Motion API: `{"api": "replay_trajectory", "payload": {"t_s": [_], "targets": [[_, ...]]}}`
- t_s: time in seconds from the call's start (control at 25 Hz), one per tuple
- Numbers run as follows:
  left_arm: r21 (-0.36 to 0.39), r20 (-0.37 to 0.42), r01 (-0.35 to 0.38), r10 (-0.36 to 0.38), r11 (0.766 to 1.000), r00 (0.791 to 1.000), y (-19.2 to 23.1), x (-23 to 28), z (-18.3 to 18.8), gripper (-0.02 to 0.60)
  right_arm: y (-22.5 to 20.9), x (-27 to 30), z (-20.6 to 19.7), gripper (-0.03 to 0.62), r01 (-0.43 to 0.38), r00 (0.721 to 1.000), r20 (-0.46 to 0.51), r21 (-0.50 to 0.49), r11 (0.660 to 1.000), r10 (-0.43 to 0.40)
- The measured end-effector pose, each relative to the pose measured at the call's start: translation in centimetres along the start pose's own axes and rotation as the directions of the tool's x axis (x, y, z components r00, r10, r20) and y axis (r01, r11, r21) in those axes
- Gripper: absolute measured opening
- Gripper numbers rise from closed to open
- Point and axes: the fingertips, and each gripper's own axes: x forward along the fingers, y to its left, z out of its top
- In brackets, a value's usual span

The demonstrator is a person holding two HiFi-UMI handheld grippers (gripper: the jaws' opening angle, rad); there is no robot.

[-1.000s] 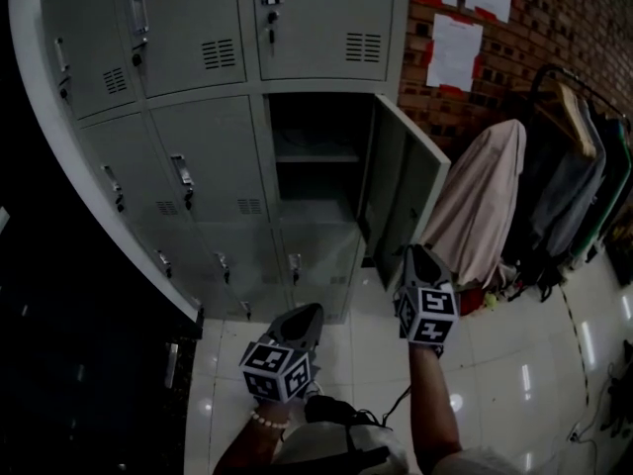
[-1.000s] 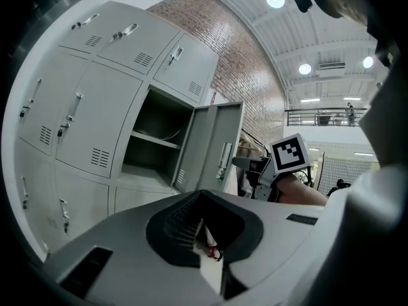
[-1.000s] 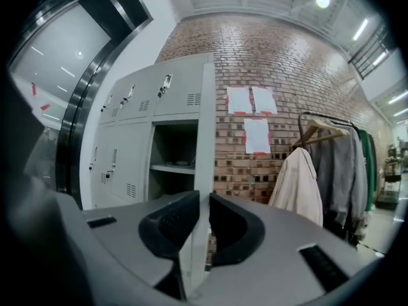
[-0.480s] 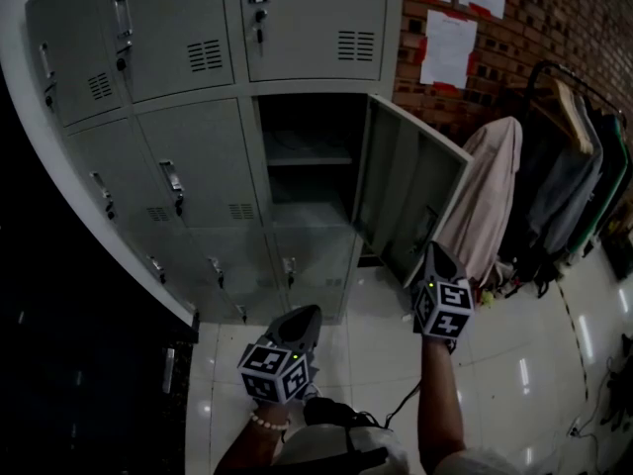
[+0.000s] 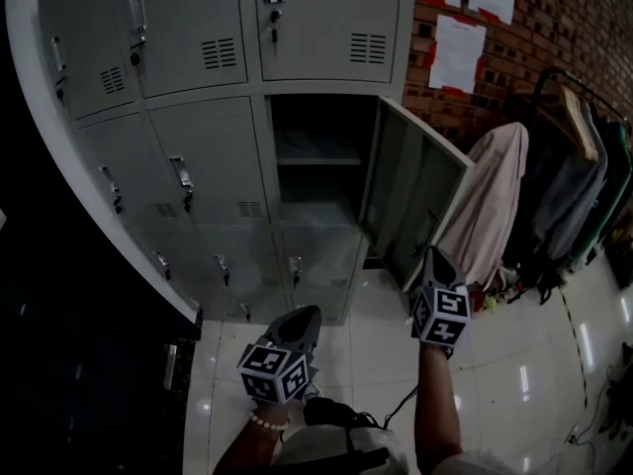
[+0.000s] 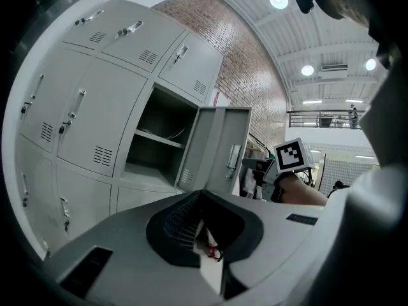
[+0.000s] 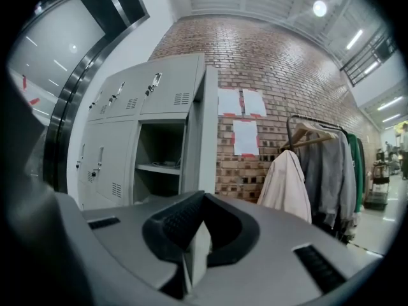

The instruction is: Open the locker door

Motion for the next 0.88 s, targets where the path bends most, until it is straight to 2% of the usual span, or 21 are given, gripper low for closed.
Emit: {"api": "replay_trajectory", "payload": {"t_s": [0.32, 0.56, 0.68, 0.88], "targets": [[0.01, 0.043, -0.022, 0.022, 1.0, 0.999, -0.7, -1.9, 1.3, -0.008, 0.7, -2.4, 0.9, 0.005, -0.021, 1.0, 0.013, -0.005, 1.0, 0.021], [0.003, 0.09, -0.064, 0.063, 0.998, 0.994, -2.7, -6.8, 1.9, -0.008, 5.6, -8.0, 1.8, 0.005, -0.171, 0.985, 0.005, -0.048, 0.984, 0.172], [-0.036, 0.102, -0.096, 0.099, 0.995, 0.99, -4.0, -10.3, 0.7, -0.008, 9.6, -12.4, 1.2, 0.005, -0.289, 0.957, -0.023, -0.083, 0.954, 0.288], [-0.101, 0.103, -0.142, 0.153, 0.985, 0.983, -5.8, -15.0, -2.3, -0.008, 15.8, -19.3, -1.0, 0.005, -0.477, 0.878, -0.087, -0.091, 0.874, 0.471]]}}
